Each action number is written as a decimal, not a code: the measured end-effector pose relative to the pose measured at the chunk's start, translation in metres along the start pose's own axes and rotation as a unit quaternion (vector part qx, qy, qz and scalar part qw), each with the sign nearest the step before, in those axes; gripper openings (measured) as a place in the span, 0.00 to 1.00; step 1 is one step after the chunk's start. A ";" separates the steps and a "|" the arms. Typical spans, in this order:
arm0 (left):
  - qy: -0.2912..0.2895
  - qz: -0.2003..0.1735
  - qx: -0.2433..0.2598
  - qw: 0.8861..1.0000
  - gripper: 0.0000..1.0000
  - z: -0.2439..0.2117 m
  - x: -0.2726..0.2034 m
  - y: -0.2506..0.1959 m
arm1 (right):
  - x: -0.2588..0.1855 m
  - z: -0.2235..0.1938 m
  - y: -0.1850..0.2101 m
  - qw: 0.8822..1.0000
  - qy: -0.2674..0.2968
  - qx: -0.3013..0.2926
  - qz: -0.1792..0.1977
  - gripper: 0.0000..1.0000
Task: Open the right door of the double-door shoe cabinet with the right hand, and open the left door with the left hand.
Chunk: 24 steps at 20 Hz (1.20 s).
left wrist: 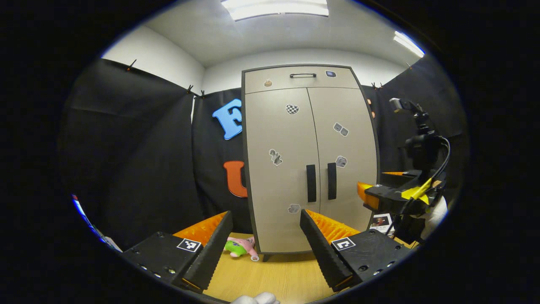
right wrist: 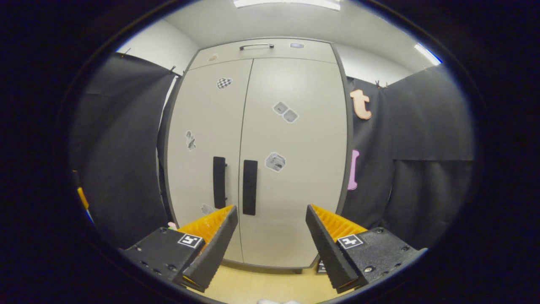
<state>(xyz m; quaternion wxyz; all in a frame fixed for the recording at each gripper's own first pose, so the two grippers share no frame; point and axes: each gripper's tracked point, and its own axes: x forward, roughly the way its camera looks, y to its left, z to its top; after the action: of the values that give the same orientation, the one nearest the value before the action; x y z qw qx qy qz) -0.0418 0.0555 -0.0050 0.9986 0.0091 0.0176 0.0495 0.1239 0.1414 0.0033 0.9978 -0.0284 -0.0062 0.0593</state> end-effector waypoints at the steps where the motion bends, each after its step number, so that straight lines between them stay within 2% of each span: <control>1: 0.000 0.004 0.004 1.000 0.96 0.000 -0.003 0.004 | 0.014 -0.002 0.006 1.000 0.004 -0.002 -0.002 1.00; 5: 0.002 0.020 0.015 1.000 0.96 -0.002 -0.007 0.015 | 0.067 -0.011 0.027 1.000 0.020 0.003 -0.002 1.00; 7: 0.005 0.028 0.019 0.999 0.96 -0.002 -0.008 0.019 | 0.092 -0.017 0.027 0.999 0.034 0.007 -0.014 1.00; 8: 0.006 0.032 0.023 0.999 0.96 -0.002 -0.007 0.021 | 0.103 -0.017 0.029 0.999 0.038 0.015 -0.013 0.95; 11: 0.005 0.039 0.029 0.999 0.96 0.000 -0.002 0.024 | 0.127 -0.014 0.033 0.999 0.047 0.022 -0.013 0.93; 15: 0.008 0.038 0.024 0.999 0.96 -0.001 0.003 0.023 | 0.142 -0.010 0.039 0.999 0.048 0.021 -0.013 0.78; 19: 0.007 0.038 0.022 0.999 0.96 0.002 0.006 0.024 | 0.151 -0.018 0.043 0.997 0.061 0.036 -0.019 0.52; 20: 0.006 0.039 0.022 0.999 0.96 0.002 0.006 0.025 | 0.153 -0.017 0.043 0.997 0.057 0.040 -0.024 0.42; 22: 0.005 0.043 0.023 0.999 0.96 0.002 0.006 0.028 | 0.151 -0.018 0.043 0.997 0.060 0.034 -0.031 0.34; 24: 0.008 0.045 0.017 0.999 0.96 -0.001 0.005 0.031 | 0.151 -0.018 0.043 0.997 0.062 0.035 -0.031 0.35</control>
<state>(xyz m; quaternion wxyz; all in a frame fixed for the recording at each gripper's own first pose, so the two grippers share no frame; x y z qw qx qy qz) -0.0397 0.0869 -0.0052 0.9949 0.0266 0.0265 0.0937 0.2695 0.2013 -0.0162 0.9980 0.0035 0.0568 0.0266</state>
